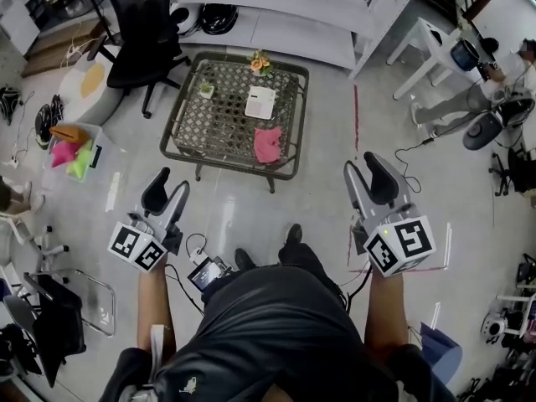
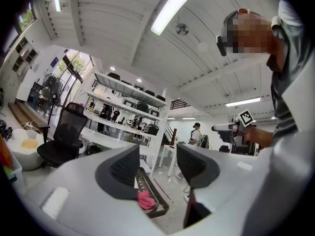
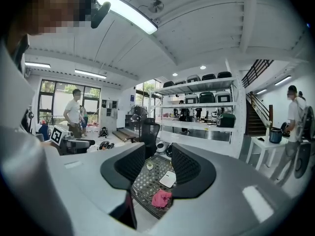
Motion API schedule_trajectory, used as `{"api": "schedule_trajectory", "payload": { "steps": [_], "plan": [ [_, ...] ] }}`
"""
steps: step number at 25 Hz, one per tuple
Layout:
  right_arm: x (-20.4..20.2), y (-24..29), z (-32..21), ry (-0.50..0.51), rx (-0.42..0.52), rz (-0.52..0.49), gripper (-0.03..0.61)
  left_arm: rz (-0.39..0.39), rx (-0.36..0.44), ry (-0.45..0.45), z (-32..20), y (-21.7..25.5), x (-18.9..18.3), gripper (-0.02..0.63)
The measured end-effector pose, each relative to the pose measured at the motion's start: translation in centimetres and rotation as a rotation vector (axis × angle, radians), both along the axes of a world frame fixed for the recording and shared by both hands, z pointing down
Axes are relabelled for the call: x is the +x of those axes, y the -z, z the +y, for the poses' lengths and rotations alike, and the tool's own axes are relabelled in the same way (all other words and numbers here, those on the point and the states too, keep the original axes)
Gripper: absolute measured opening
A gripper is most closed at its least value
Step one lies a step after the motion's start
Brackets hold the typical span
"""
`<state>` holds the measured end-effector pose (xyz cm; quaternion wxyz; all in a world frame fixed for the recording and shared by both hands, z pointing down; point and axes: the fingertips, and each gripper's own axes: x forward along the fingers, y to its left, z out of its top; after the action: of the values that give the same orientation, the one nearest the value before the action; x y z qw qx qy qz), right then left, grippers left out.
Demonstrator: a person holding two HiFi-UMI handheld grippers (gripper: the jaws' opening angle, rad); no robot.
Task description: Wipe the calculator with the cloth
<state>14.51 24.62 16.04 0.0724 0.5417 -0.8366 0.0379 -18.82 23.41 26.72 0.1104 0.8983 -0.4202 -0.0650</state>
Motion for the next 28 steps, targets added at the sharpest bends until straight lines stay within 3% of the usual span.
{"api": "schedule_trajectory", "payload": {
  "steps": [6, 28],
  "plan": [
    [0.4, -0.8, -3.2, 0.038, -0.012, -0.017, 0.150, -0.020, -0.016, 0.017, -1.8, -0.3, 0.9, 0.254],
    [5.5, -2.9, -20.6, 0.303, -0.028, -0.087, 0.150, -0.065, -0.046, 0.282, -9.9, 0.7, 7.5, 0.255]
  ]
}}
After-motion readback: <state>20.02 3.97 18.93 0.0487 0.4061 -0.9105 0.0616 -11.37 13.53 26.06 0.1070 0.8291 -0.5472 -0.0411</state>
